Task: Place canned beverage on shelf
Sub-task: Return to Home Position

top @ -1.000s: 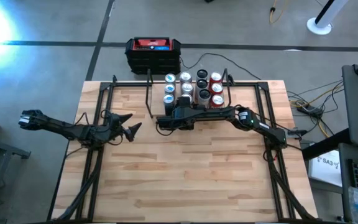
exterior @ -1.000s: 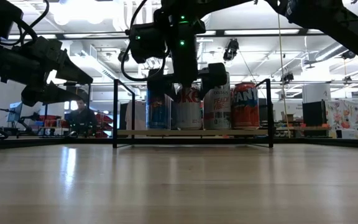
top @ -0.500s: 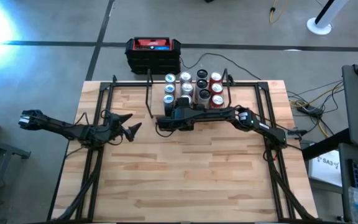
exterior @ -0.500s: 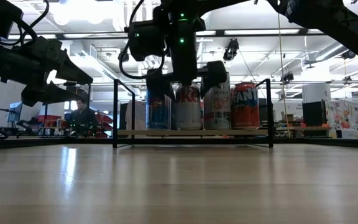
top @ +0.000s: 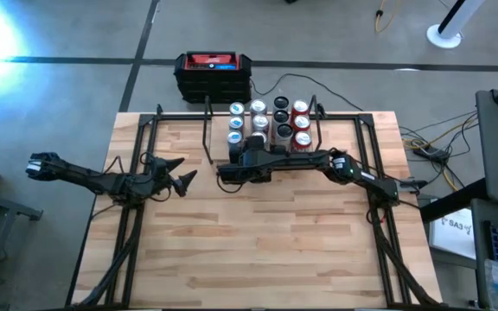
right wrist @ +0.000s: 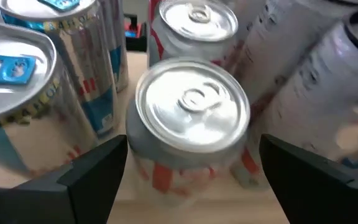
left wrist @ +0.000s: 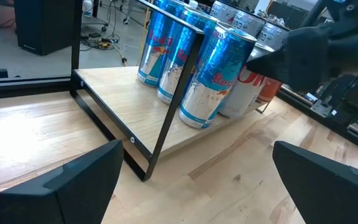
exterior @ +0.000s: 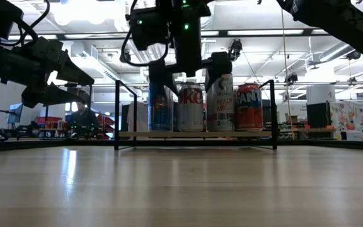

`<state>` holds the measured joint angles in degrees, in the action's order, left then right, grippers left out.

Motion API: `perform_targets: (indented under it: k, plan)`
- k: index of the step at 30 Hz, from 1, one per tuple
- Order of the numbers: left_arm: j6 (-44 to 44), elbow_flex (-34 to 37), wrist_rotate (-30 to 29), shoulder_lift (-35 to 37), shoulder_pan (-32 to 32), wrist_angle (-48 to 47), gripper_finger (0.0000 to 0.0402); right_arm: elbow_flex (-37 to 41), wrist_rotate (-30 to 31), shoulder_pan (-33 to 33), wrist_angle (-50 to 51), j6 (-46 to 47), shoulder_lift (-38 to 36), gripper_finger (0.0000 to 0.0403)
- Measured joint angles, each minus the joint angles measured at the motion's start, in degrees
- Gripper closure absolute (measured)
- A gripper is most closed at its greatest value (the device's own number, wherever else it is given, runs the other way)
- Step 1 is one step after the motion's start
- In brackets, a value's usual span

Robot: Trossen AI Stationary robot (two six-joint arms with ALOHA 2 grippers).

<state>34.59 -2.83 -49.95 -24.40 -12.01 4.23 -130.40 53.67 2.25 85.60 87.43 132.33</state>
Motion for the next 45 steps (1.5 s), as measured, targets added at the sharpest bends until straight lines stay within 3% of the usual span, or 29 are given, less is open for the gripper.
perform_targets:
  k: [4, 8, 17, 26, 31, 37, 45]
  plan:
    - [0.0, 0.0, 0.0, 0.0, 0.0, 0.0, 0.0003, -2.6, -5.6, -0.6, 4.5, 4.4, 0.0, 0.0054]
    - [0.0, 0.0, 0.0, 0.0, 0.0, 0.0, 0.0003, -2.6, -13.3, -1.4, 4.5, 1.8, -2.4, 0.0054]
    - [0.0, 0.0, 0.0, 0.0, 0.0, 0.0, 0.0003, 1.5, -13.7, -5.9, 4.3, 2.6, -9.6, 0.0054]
    - [0.0, 0.0, 0.0, 0.0, 0.0, 0.0, 0.0003, 21.2, -13.5, -14.1, 4.5, 8.2, -26.8, 0.0054]
    - [0.0, 0.0, 0.0, 0.0, 0.0, 0.0, 0.0003, 31.7, -12.9, -17.9, 3.7, 6.9, -37.1, 0.0054]
    - [0.0, 0.0, 0.0, 0.0, 0.0, 0.0, 0.0003, 39.4, -12.8, -20.7, 2.8, 2.7, -43.6, 0.0054]
    - [0.0, 0.0, 0.0, 0.0, 0.0, 0.0, 0.0003, 54.6, -18.5, -25.3, 4.4, 11.3, -54.2, 0.0054]
